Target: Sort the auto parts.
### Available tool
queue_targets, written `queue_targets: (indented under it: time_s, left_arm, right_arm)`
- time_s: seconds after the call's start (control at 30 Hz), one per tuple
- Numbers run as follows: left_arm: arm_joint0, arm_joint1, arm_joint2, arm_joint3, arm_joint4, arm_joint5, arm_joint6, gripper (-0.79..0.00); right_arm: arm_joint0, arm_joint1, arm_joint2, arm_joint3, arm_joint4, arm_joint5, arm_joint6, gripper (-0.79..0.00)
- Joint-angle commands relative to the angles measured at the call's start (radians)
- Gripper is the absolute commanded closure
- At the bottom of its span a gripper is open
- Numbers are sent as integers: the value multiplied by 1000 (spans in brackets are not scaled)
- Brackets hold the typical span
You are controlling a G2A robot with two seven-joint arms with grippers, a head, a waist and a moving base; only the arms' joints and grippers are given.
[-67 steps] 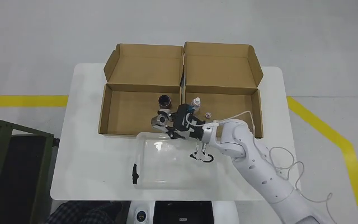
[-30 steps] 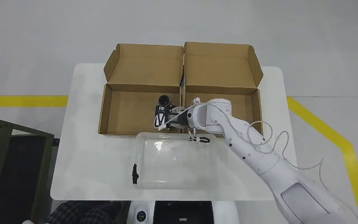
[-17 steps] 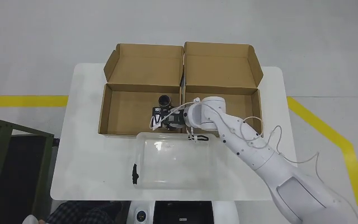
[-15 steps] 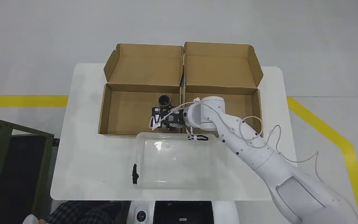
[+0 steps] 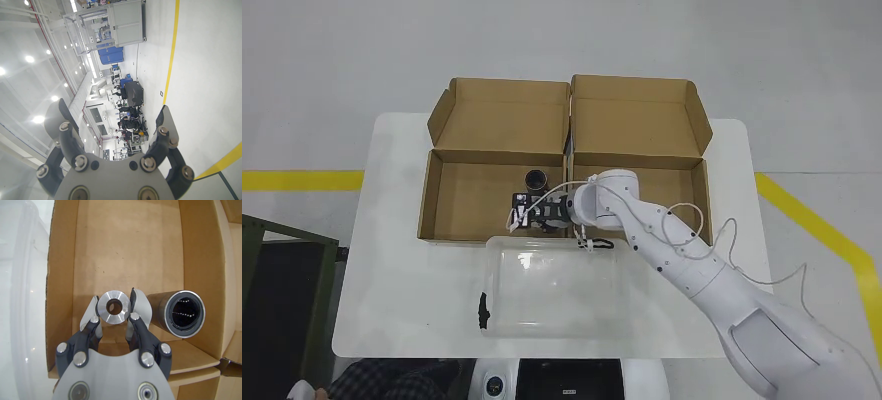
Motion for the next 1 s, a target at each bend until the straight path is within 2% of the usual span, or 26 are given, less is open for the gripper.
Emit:
queue_targets:
  time_s: [0.0,0.2,0.43,0.97]
  left_arm:
    - [0,0,0,0,0,0,0,-785]
    - [0,0,0,0,0,0,0,-785]
    - [0,0,0,0,0,0,0,-785]
    - [0,0,0,0,0,0,0,-785]
  right_arm:
    - [1,-2,0,3,-2,-2,2,-203]
    - [5,-4,10,3,0,-12,7,-259]
    - [-5,1,35,-18,9,-18,6,-280]
    - [-106,46,191,-251,71,17,-14,-296]
